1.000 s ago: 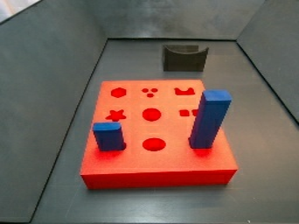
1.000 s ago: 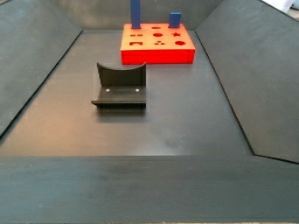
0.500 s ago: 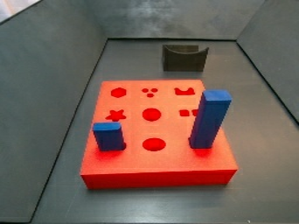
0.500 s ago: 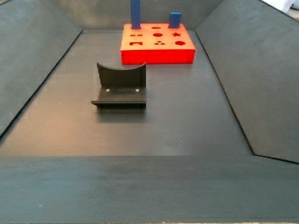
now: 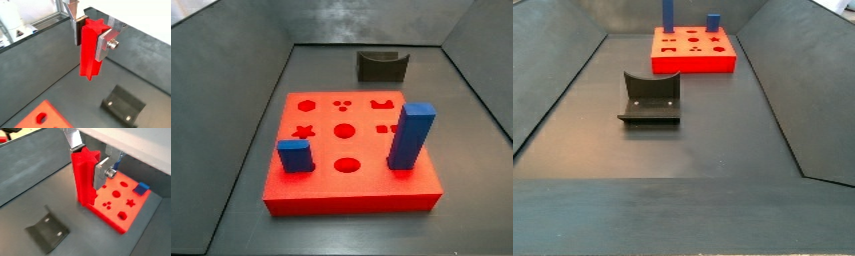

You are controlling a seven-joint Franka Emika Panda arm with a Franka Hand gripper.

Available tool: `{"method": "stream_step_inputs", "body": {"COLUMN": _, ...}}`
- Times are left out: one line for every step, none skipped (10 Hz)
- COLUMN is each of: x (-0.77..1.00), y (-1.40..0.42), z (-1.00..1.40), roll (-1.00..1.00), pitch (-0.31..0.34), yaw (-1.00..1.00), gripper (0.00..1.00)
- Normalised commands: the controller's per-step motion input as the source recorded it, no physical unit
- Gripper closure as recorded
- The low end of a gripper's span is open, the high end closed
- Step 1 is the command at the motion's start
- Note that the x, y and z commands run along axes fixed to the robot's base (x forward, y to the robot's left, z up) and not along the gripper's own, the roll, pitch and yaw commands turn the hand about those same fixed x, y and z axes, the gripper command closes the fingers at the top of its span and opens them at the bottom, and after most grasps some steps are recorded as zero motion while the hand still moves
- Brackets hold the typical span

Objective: Pick up the star object. Move up. Move to above the board. Insert the star object.
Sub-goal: Move to above the board.

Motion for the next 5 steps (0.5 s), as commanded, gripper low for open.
{"method": "stream_step_inputs", "body": {"x": -0.16, "y": -1.00, "z": -0.01, "roll": -0.01, "pitch": -0.006, "yaw": 0.00, "gripper": 1.00}}
{"method": "stream_step_inputs", "body": {"x": -0.16, "y": -1.00, "z": 0.00, "roll": -0.01, "pitch": -0.009, "yaw": 0.01, "gripper": 1.00}}
{"method": "stream_step_inputs", "body": {"x": -0.17, "y": -1.00, "z": 0.00, "roll": -0.01, "pitch": -0.008, "yaw": 0.00, "gripper": 1.00}}
{"method": "stream_step_inputs", "body": {"x": -0.17, "y": -1.00, "z": 0.00, "roll": 0.00, "pitch": -0.010, "yaw": 0.00, "gripper": 1.00}}
{"method": "stream_step_inputs", "body": {"x": -0.17, "y": -1.00, "z": 0.00, "roll": -0.01, "pitch": -0.007, "yaw": 0.00, "gripper": 1.00}}
